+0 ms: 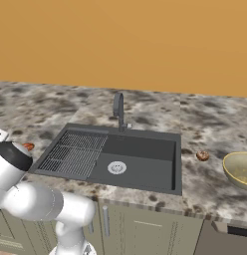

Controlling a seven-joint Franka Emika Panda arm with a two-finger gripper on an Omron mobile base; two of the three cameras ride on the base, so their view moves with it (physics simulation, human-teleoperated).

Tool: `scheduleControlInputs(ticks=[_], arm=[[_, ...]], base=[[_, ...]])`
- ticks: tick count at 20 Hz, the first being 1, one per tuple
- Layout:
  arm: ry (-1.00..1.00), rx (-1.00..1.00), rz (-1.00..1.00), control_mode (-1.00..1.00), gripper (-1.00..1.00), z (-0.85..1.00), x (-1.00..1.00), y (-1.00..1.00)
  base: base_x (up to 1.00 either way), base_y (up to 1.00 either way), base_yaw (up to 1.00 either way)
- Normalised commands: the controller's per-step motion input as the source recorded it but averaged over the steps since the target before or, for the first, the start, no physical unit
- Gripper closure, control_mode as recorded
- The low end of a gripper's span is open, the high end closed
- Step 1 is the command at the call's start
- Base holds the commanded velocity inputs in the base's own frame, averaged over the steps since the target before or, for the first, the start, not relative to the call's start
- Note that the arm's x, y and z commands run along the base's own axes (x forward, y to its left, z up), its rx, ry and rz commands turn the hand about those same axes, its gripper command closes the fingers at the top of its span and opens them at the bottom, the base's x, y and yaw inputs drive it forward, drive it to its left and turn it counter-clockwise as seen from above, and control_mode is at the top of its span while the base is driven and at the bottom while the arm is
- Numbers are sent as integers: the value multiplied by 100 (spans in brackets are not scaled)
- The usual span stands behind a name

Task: Remove the sweet potato and mushroom from the sink. Then move the bowl and cup from the counter to the sink for washing.

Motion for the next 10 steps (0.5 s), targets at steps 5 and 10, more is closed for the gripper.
scheduleControlInputs(ticks=[5,10], arm=[[0,-3,0,-100,-100,-10,8,9],[0,-1,0,-100,-100,-8,8,8]], base=[[0,0,0],[0,0,0]])
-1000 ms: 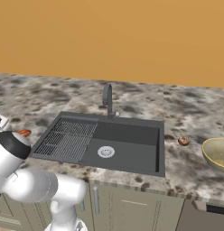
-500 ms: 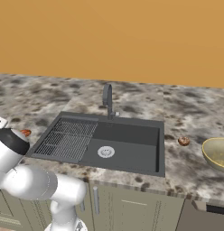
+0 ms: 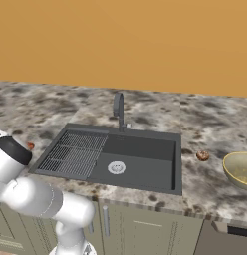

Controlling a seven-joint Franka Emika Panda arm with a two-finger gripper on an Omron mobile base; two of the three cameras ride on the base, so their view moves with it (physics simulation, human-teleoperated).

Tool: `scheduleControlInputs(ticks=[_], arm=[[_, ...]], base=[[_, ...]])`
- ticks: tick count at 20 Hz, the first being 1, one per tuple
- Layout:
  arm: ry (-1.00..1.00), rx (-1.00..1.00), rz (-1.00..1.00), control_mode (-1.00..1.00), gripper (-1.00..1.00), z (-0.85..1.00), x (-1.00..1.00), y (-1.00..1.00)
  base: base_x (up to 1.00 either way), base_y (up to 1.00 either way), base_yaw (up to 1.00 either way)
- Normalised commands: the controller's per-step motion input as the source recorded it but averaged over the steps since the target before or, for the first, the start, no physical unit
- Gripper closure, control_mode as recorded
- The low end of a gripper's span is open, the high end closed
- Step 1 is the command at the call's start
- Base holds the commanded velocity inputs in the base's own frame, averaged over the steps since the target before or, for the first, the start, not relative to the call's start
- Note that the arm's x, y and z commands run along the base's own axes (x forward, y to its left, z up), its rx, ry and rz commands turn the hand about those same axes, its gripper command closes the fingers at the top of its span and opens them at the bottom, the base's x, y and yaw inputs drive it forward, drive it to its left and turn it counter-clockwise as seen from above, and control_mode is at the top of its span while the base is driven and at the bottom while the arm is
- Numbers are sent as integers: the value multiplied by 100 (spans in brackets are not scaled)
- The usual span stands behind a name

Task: Remove the sweet potato and mushroom from the sink. Then move the bowl and cup from the counter to the sink for washing.

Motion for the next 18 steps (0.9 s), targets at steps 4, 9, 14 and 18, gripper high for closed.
scheduleControlInputs(ticks=[4,9,14,18], arm=[[0,0,0,-100,-100,-6,5,8],[0,0,0,-100,-100,-7,2,5],[0,0,0,-100,-100,-9,2,3],[0,0,0,-100,-100,-8,3,1]], base=[[0,0,0],[0,0,0],[0,0,0],[0,0,0]])
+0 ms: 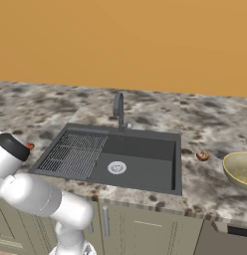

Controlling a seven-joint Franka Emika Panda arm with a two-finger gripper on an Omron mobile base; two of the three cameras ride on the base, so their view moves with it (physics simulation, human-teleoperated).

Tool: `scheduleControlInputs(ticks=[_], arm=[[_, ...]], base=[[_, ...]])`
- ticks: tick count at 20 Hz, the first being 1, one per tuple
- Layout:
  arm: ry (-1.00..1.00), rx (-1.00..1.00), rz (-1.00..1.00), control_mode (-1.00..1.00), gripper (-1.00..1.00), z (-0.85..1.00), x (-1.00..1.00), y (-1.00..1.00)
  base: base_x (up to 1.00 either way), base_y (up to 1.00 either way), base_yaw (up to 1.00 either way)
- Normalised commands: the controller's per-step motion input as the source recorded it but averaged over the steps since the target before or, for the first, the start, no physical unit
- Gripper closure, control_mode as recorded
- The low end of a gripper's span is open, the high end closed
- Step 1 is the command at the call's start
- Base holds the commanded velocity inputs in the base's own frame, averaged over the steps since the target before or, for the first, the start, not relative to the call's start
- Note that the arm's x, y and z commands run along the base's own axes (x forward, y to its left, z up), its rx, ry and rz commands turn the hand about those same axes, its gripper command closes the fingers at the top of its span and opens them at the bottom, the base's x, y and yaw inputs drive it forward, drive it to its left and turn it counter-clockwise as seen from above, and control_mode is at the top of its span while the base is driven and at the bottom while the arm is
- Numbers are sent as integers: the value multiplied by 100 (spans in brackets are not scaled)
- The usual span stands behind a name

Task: Remove the sweet potato and mushroom from the sink. Then move the bowl and cup from the counter to the sink for washing.

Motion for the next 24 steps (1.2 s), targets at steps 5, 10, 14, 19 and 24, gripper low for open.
scheduleControlInputs(ticks=[5,10,14,19,24], arm=[[0,0,0,-100,-100,-7,3,1],[0,0,0,-100,-100,-5,5,2],[0,0,-2,-100,-100,-4,9,3],[0,0,-3,-100,-100,-2,10,3],[0,0,-4,-100,-100,-4,10,7]], base=[[0,0,0],[0,0,0],[0,0,0],[0,0,0],[0,0,0]])
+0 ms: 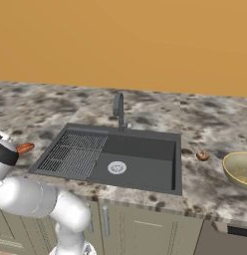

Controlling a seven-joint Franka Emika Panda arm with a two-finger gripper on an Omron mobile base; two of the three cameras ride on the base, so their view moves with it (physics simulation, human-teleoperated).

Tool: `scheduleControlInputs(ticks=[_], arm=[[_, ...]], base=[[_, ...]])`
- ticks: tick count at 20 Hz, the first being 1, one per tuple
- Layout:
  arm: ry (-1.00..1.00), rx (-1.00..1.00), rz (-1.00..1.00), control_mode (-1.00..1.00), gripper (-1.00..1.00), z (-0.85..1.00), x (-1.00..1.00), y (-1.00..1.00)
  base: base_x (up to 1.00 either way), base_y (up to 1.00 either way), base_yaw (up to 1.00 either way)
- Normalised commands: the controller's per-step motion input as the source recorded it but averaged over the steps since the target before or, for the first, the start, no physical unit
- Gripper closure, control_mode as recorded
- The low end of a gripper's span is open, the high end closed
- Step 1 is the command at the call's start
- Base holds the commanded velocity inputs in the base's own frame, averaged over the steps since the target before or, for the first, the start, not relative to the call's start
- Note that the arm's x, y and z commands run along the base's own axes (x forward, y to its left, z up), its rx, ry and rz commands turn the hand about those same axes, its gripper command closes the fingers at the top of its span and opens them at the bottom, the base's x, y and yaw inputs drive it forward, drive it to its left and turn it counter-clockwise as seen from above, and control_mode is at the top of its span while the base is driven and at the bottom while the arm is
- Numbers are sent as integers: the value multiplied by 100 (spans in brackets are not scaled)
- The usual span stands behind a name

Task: Remove the sweet potato and mushroom from the sink. Then move the bowl and cup from the counter to the sink for washing.

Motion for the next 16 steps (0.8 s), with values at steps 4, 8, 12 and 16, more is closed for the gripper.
scheduleControlInputs(ticks=[4,8,12,16], arm=[[0,0,-5,-100,-100,-6,8,11],[0,0,-4,-100,-100,-9,7,11],[0,0,-3,-100,-100,-7,9,9],[0,0,-3,-100,-100,-7,8,5]], base=[[0,0,0],[0,0,0],[0,0,0],[0,0,0]])
